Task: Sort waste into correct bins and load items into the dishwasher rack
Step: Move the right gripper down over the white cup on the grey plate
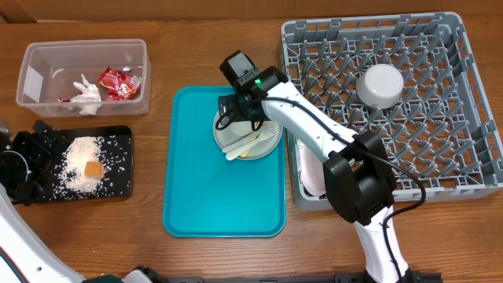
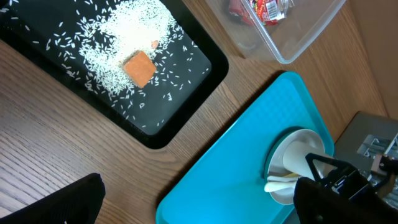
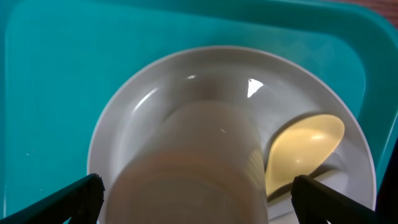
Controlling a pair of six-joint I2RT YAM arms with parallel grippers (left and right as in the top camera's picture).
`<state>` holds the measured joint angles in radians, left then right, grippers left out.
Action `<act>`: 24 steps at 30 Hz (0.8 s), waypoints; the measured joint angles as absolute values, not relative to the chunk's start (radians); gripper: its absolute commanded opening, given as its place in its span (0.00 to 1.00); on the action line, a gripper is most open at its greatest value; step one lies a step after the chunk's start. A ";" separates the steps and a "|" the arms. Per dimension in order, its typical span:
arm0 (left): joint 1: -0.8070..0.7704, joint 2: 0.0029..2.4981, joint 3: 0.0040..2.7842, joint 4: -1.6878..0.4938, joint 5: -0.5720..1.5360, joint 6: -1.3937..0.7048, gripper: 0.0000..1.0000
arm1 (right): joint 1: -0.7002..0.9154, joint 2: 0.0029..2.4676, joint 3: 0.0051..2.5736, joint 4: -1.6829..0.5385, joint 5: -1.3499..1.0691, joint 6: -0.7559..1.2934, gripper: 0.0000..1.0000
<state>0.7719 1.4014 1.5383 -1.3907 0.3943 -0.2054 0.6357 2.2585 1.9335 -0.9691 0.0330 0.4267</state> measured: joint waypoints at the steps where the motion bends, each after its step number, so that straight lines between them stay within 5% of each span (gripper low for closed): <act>1: 0.772 1.401 1.538 -1.391 0.394 -0.206 1.00 | 0.636 2.259 1.934 -0.961 0.033 0.427 0.99; 24: 0.772 1.401 1.538 -1.391 0.394 -0.205 1.00 | 0.636 2.259 1.934 -0.989 0.033 0.436 0.71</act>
<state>0.7719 1.4014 1.5383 -1.3907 0.3943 -0.2054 0.6361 2.2585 1.9335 -0.9886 0.0330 0.4362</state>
